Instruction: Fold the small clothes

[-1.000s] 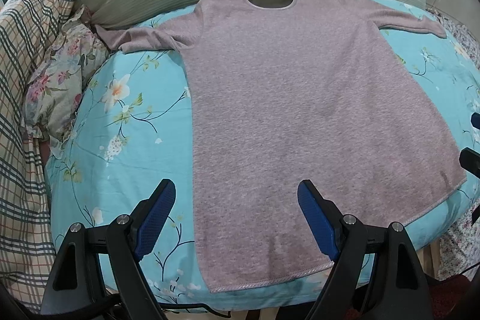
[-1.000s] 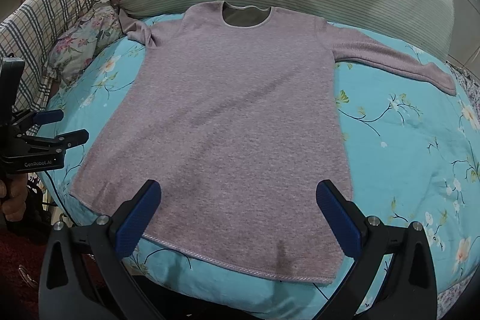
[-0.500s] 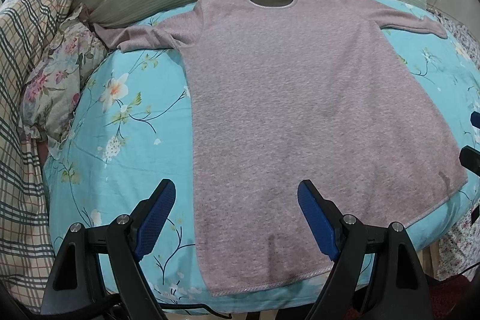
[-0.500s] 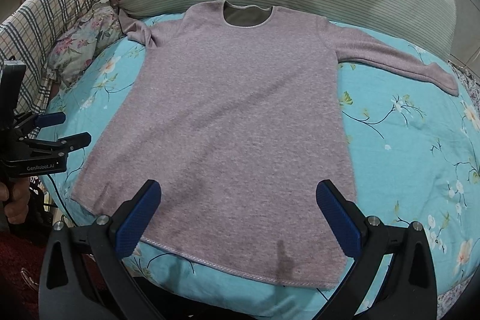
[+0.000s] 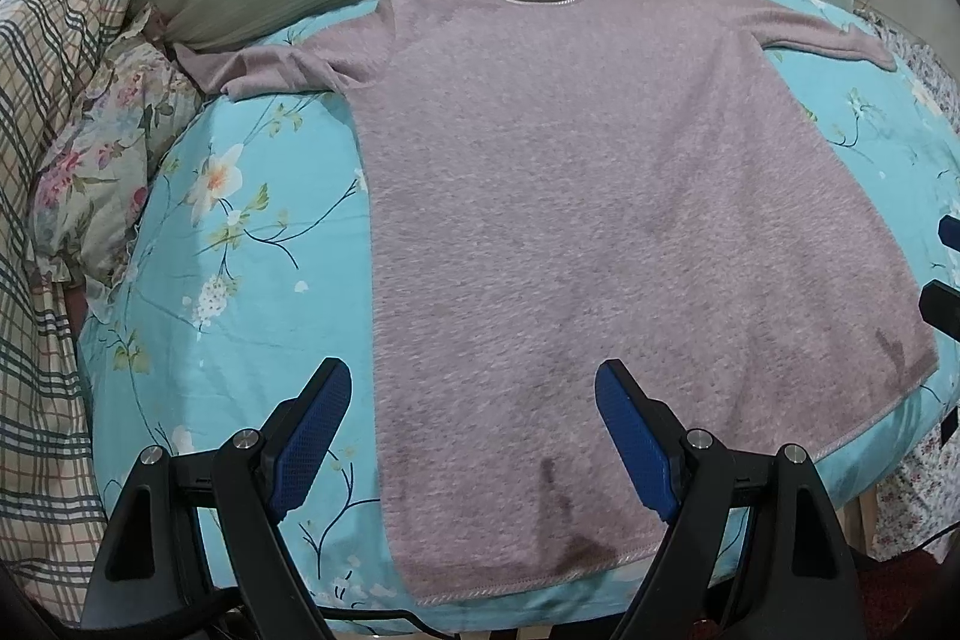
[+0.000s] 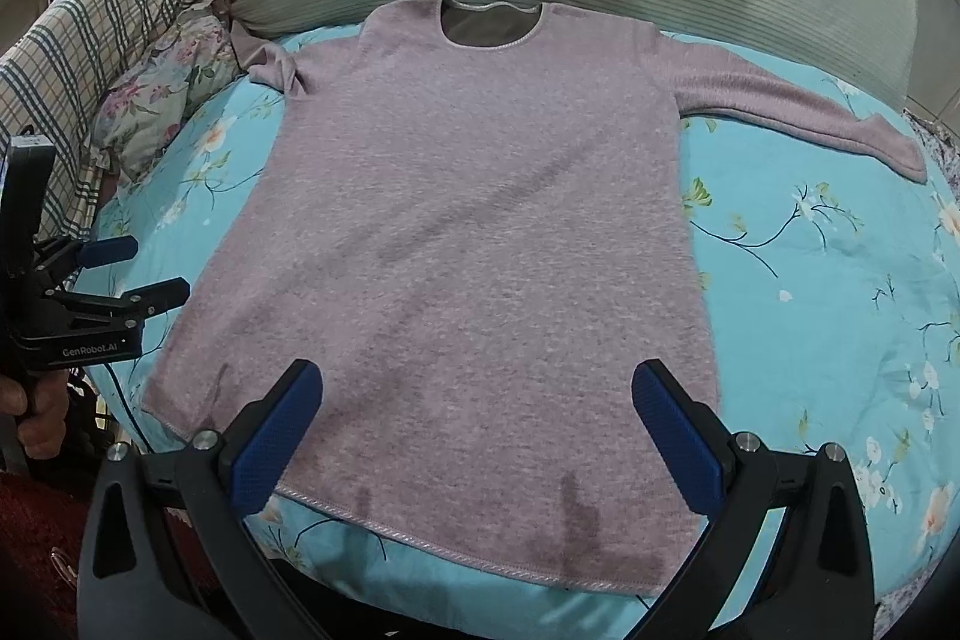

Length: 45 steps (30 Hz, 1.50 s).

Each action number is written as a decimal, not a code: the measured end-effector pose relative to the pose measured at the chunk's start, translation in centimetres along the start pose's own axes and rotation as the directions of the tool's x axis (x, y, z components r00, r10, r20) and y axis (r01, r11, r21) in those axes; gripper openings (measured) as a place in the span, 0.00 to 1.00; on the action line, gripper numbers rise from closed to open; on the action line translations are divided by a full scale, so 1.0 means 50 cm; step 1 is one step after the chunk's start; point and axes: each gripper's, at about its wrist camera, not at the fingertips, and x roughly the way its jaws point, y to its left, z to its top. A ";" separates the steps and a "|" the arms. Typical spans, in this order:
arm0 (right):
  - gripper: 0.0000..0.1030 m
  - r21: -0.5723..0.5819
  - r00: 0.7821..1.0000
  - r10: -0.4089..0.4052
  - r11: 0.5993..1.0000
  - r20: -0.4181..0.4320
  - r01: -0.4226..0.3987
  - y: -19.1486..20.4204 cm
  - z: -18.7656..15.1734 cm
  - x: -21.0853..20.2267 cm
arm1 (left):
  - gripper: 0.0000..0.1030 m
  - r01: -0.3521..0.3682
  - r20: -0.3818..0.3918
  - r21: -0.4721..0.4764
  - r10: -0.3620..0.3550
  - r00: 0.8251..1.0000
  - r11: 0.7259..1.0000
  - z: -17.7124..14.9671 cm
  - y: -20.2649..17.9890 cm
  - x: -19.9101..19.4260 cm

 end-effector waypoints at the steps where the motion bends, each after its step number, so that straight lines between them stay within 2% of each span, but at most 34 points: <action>1: 1.00 0.004 1.000 0.002 1.000 0.003 -0.002 -0.003 0.001 0.003 | 0.82 0.002 0.005 0.001 -0.002 1.000 1.000 0.002 -0.001 0.002; 8: 1.00 0.097 1.000 0.013 0.995 0.021 -0.015 -0.070 0.019 0.021 | 0.82 0.008 -0.010 -0.007 -0.008 1.000 1.000 0.020 -0.001 0.031; 12: 1.00 0.213 0.999 -0.015 0.977 0.042 0.005 -0.162 0.046 0.027 | 0.82 0.024 -0.005 -0.050 -0.024 1.000 0.998 0.045 0.015 0.059; 16: 0.99 0.343 0.995 -0.058 0.939 0.076 0.029 -0.280 0.076 0.031 | 0.82 0.019 -0.011 -0.080 -0.020 1.000 0.997 0.086 0.024 0.089; 18: 0.90 0.406 0.993 -0.085 0.913 0.086 0.043 -0.350 0.094 0.036 | 0.82 0.015 -0.016 -0.087 -0.016 1.000 0.996 0.109 0.023 0.102; 22: 0.75 0.563 0.985 -0.136 0.825 0.103 0.055 -0.516 0.128 0.050 | 0.82 -0.017 -0.039 -0.070 0.014 0.999 0.997 0.151 0.009 0.131; 26: 0.63 0.707 0.972 -0.214 0.703 0.098 0.084 -0.685 0.160 0.067 | 0.82 -0.017 -0.037 -0.055 0.015 0.999 0.998 0.193 -0.018 0.154; 29: 0.62 0.792 0.962 -0.246 0.607 0.120 0.056 -0.804 0.192 0.080 | 0.82 0.003 -0.043 -0.048 -0.005 0.999 0.999 0.218 -0.043 0.173; 31: 0.62 0.826 0.953 -0.273 0.562 0.133 0.046 -0.864 0.210 0.084 | 0.82 0.005 -0.066 -0.019 -0.007 0.998 1.000 0.225 -0.071 0.188; 37: 0.59 0.888 0.928 -0.347 0.458 0.139 0.038 -1.023 0.263 0.103 | 0.82 0.021 -0.116 0.026 -0.018 0.993 0.999 0.250 -0.130 0.233; 41: 0.55 0.912 0.921 -0.375 0.404 0.102 0.064 -1.103 0.273 0.129 | 0.82 0.028 -0.143 0.046 -0.021 0.990 0.999 0.267 -0.157 0.266; 43: 0.53 0.927 0.908 -0.403 0.373 0.117 0.047 -1.127 0.265 0.129 | 0.82 0.034 -0.152 0.047 -0.027 0.988 0.998 0.278 -0.164 0.281; 44: 0.49 0.932 0.899 -0.419 0.362 0.130 0.034 -1.137 0.262 0.124 | 0.82 0.035 -0.158 0.047 -0.027 0.987 0.998 0.282 -0.166 0.287; 45: 0.36 0.933 0.895 -0.428 0.357 0.130 0.035 -1.147 0.266 0.122 | 0.82 0.037 -0.164 0.046 -0.029 0.986 0.998 0.287 -0.168 0.293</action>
